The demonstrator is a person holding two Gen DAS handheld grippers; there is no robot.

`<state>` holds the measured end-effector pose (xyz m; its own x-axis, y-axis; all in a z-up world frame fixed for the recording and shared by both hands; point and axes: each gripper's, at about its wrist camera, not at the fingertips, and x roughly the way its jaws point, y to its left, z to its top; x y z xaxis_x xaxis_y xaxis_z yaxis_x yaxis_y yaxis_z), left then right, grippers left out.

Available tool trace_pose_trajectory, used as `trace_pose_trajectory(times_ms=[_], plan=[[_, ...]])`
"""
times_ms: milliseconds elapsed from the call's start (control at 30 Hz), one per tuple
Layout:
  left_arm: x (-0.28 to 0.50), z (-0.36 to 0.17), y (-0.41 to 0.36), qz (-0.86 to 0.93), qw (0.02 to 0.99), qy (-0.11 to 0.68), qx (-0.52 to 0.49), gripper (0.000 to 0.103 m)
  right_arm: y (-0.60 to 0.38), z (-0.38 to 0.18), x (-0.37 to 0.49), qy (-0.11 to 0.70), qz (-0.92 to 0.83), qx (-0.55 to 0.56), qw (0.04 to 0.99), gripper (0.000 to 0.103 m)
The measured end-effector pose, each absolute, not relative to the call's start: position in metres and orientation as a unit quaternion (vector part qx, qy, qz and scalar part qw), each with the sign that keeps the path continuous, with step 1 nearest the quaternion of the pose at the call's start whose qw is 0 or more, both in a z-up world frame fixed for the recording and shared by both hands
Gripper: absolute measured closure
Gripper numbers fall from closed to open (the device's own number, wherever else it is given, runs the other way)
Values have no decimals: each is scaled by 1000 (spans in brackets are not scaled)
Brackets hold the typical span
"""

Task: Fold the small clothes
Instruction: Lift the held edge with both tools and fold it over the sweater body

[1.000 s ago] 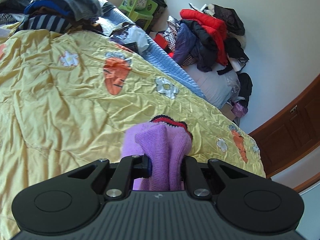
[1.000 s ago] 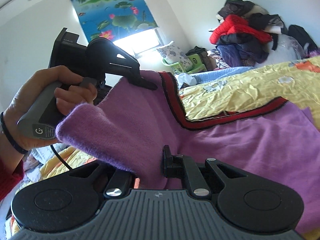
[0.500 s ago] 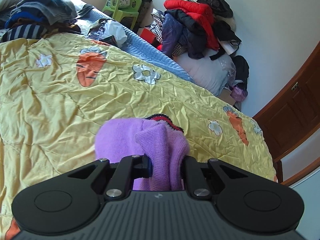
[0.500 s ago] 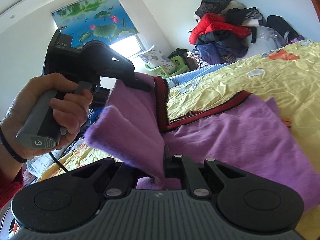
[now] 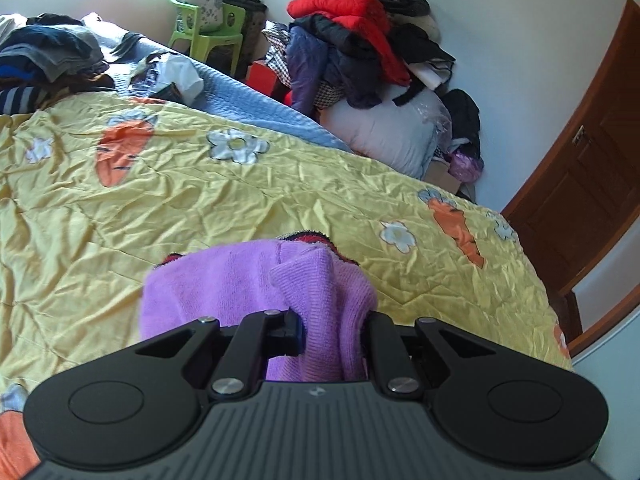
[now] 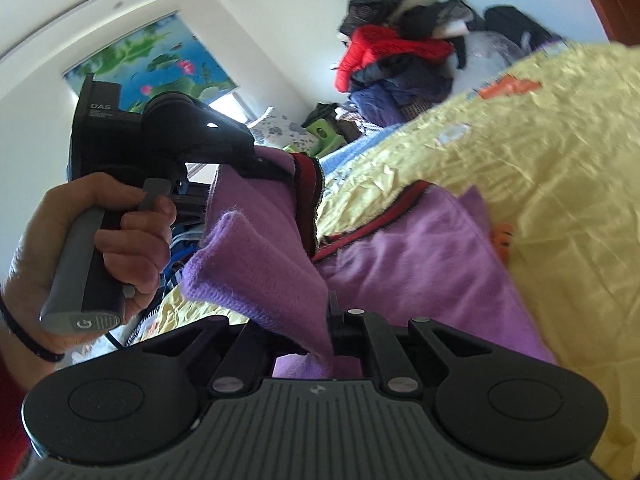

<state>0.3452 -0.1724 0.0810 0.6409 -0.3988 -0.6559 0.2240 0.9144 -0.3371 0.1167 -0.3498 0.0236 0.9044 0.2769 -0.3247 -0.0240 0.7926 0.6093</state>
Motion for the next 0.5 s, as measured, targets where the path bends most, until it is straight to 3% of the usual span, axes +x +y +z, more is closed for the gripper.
trace_pose_trajectory(times_ms=[500], plan=[[340,49,-224,-184,891,408,-82,91,-387,-15,112,225,54,395,889,93]])
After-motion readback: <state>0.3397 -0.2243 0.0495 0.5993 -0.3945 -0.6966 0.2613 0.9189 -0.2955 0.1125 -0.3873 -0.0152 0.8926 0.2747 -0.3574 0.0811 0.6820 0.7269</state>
